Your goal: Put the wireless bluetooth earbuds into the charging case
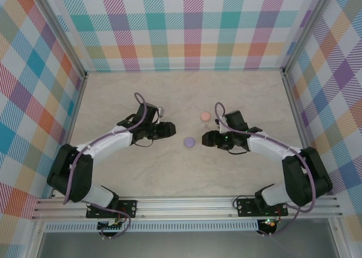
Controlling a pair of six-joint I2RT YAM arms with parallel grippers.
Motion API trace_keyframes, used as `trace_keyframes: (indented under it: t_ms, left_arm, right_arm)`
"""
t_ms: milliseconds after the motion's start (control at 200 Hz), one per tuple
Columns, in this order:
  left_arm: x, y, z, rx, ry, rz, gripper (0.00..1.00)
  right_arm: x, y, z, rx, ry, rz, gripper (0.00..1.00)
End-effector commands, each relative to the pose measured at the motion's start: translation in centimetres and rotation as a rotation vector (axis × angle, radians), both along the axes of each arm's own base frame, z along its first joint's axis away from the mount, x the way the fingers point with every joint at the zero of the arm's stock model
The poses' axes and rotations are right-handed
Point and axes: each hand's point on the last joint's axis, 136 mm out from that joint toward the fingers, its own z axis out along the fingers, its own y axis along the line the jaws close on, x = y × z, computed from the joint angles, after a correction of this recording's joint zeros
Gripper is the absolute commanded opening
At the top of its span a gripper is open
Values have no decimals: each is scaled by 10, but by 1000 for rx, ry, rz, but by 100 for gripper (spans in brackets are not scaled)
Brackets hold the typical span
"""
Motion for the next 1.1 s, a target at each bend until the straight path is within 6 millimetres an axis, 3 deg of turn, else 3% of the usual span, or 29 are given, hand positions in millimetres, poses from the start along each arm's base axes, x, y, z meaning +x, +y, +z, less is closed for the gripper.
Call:
trace_keyframes:
  t_ms: [0, 115, 235, 420, 710, 895, 1095]
  left_arm:
    - [0, -16, -2, -8, 32, -56, 50]
    - [5, -28, -14, -15, 54, -75, 45]
    - [9, -41, -25, -32, 72, -85, 39]
    - [14, -54, -43, -38, 108, -97, 35]
    - [15, -65, -56, -55, 139, -121, 35]
    - [6, -72, -63, -61, 164, -146, 33]
    - [-7, -65, -65, -43, 179, -140, 32]
  right_arm:
    - [6, 20, 6, 65, -4, 0, 54]
    - [9, 28, -1, 89, 18, -15, 39]
    - [13, 34, -11, 95, 51, -37, 32]
    - [20, 43, -26, 109, 112, -68, 29]
    - [26, 55, -37, 121, 141, -65, 26]
    - [30, 55, -43, 94, 154, -78, 23]
    - [35, 54, -46, 58, 152, -80, 23]
